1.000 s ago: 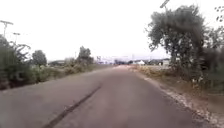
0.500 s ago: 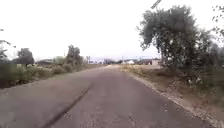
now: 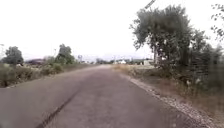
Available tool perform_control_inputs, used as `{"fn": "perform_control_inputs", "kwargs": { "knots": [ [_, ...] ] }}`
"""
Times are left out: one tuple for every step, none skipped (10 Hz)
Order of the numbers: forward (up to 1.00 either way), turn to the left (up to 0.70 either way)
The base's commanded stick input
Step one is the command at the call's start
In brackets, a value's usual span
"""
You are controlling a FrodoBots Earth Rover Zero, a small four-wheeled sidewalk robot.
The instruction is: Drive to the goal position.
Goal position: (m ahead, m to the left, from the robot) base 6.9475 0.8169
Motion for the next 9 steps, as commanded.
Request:
{"fn": "perform_control_inputs", "kwargs": {
  "knots": [
    [1.00,0.00],
    [1.00,0.00],
    [1.00,0.00],
    [1.00,0.00],
    [1.00,0.00],
    [1.00,0.00],
    [1.00,0.00],
    [1.00,0.00],
    [1.00,0.00]
  ]
}}
